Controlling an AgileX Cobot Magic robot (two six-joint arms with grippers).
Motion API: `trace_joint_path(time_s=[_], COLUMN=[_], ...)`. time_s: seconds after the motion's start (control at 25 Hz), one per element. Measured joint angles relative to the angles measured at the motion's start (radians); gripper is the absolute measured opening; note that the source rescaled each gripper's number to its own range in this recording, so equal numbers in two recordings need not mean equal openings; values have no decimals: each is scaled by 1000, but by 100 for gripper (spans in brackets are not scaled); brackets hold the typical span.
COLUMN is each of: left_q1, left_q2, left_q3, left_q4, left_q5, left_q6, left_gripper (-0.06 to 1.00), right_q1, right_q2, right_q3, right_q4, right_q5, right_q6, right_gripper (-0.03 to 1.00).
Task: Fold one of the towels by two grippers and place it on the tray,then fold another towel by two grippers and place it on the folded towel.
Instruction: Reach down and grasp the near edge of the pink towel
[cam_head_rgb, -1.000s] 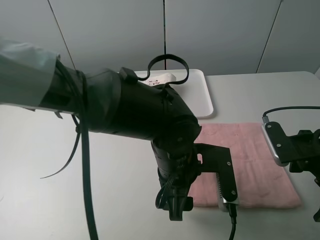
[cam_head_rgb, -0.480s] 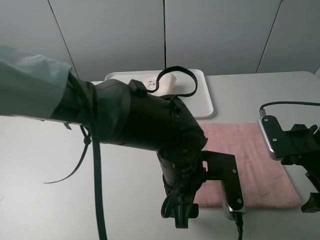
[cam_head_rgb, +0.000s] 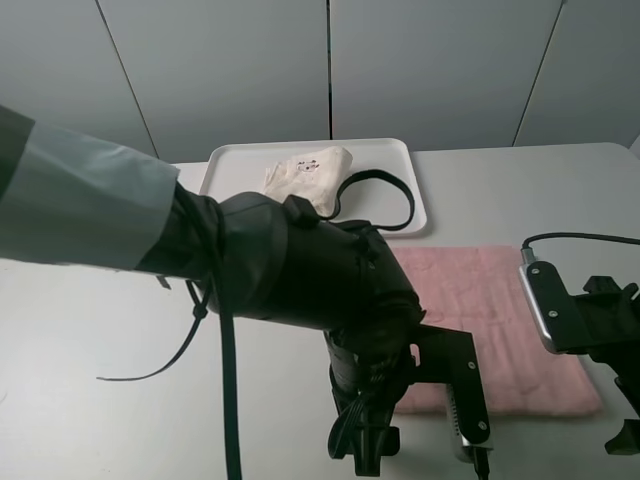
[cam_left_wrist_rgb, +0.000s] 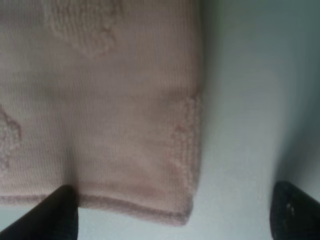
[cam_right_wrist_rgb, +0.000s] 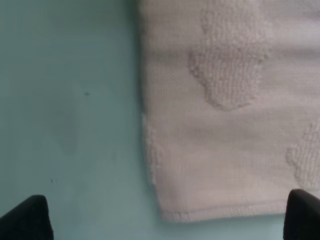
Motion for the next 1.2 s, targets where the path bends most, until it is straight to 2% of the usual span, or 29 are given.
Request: trace_joint_path(time_s=[0.32,0.64,1.2], left_q1=[-2,-42,-43], left_q2=[0,0,16], left_q3=[0,0,-11], left_q4=[1,10,19], left_q5=[-6,-10,6], left_q6=[0,0,-2], left_gripper=[99,99,99], right_q1=[0,0,0], right_q2=[0,-1,-1], right_q3=[7,34,76], right_q4=[-2,-2,-15], right_q5=[-29,-39,-88], right_q6=[-2,-9,-44], right_gripper=[100,100,100])
